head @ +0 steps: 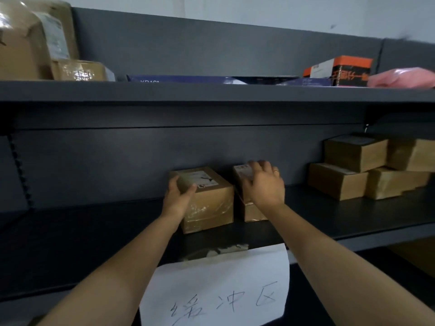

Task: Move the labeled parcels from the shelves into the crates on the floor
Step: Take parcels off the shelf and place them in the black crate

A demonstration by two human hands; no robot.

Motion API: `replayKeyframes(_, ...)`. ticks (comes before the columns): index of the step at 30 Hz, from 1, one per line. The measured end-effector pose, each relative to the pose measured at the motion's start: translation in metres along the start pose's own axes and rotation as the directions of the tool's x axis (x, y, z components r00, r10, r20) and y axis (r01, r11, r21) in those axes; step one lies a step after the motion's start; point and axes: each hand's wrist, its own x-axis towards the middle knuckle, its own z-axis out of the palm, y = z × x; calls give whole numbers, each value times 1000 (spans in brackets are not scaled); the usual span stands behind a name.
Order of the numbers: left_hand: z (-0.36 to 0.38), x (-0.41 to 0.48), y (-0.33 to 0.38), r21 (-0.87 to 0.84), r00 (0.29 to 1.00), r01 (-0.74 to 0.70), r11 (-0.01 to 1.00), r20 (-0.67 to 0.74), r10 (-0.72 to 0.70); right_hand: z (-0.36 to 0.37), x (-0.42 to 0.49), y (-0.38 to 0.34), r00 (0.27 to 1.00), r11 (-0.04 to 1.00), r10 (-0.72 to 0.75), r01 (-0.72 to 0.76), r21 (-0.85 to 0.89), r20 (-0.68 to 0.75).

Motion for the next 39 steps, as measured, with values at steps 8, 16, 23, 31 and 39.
replayKeyframes(8,30,27,0,-87,990,59,994,130,-48,3,16,38,724,410,436,-689,598,535)
replayKeyframes(16,41,27,-3,-208,983,142,968,143,-114,0,21,54,630,258,399,-774,578,666)
replayKeyframes(23,79,4,11,-290,971,206,935,176,-160,-10,26,92,595,156,440,-788,595,672)
replayKeyframes(31,144,-24,34,-290,965,249,924,160,-210,-39,23,160,646,141,384,-747,650,660)
replayKeyframes(39,184,-30,39,-334,948,316,888,140,-284,-58,25,204,694,149,314,-710,688,648)
